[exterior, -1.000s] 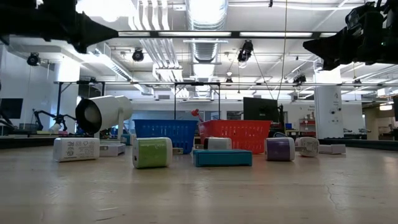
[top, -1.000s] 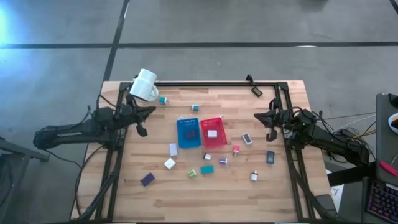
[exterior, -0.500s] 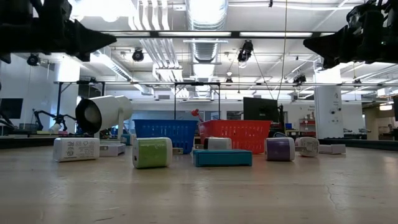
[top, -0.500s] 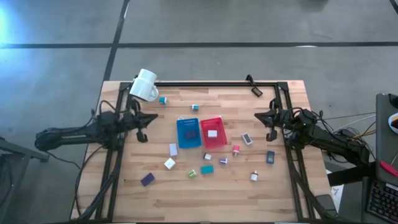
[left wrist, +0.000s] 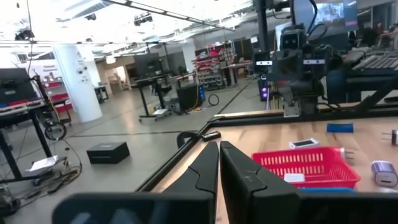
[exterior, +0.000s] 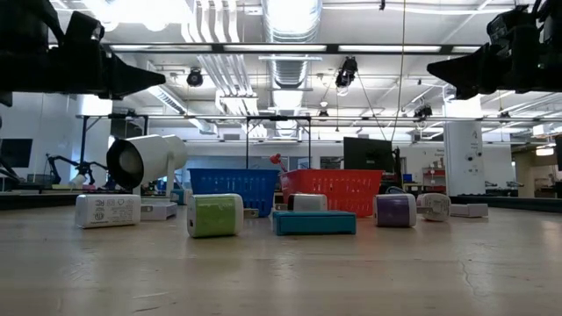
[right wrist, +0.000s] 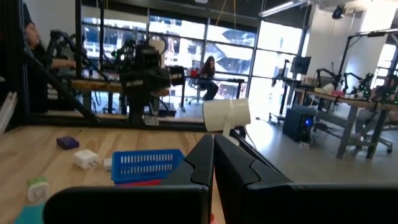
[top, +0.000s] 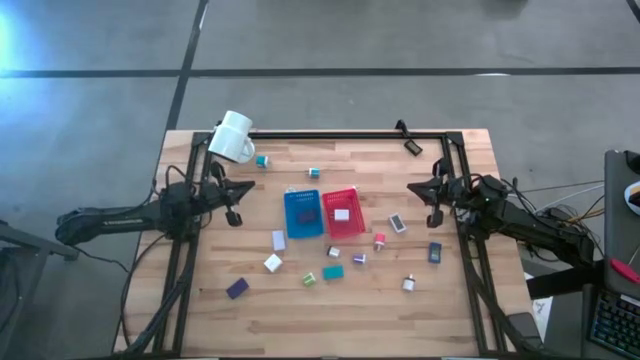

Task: Pick & Place Office items
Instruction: Put the bottom pink charger adapter into the red bin

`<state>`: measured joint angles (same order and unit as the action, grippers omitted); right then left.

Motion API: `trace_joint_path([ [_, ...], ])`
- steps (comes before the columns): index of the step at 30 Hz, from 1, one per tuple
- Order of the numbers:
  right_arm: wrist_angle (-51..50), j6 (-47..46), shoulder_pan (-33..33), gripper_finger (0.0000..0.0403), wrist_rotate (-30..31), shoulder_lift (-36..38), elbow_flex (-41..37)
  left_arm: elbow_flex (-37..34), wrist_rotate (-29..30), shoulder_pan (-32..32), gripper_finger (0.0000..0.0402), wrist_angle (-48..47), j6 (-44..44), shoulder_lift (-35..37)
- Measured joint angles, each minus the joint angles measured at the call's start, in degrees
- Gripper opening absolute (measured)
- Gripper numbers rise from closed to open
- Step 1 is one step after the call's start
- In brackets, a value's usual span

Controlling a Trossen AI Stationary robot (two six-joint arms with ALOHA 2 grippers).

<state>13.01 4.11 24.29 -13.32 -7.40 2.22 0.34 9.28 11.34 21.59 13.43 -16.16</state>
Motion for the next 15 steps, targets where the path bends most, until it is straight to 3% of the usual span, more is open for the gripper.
trace_joint_path([
  [9, -0.78, -0.74, -0.02, 0.0008, 0.01, -1.46, 0.77, 0.0, 0.0, 0.05, 0.0023, 1.25, -2.58, 0.0],
  [15, -10.25, 1.83, -0.04, 0.0008, 0.24, -9.16, 11.29, 0.0, 0.0, 0.05, 0.0023, 2.0, -2.92, 0.0],
])
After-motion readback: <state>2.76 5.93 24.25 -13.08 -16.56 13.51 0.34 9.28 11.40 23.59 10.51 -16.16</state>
